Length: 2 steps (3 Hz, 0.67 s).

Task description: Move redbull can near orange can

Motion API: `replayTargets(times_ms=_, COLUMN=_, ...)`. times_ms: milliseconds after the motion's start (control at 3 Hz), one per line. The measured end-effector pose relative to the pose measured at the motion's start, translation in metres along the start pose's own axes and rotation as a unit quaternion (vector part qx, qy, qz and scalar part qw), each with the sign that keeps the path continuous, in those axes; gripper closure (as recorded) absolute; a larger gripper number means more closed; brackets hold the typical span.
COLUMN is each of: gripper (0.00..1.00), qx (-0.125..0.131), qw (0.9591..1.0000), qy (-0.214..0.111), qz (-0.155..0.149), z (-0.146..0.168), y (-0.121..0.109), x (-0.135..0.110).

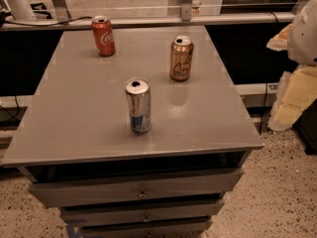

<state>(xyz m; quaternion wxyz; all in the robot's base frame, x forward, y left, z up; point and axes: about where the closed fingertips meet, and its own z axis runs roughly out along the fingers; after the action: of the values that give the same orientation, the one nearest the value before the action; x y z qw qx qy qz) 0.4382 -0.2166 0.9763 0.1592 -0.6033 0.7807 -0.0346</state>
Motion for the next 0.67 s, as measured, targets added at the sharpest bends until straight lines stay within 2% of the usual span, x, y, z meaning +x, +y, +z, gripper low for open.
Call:
replayTargets(times_ms=333, gripper=0.00, qx=0.000, qw=1.0000, qy=0.000, qz=0.000, z=0.0000, y=0.0000, x=0.0000)
replayTargets(times_ms=667, gripper=0.00, qx=-0.008, qw=0.9992, qy=-0.039, qz=0.006, z=0.0039, y=0.0012, x=-0.0072)
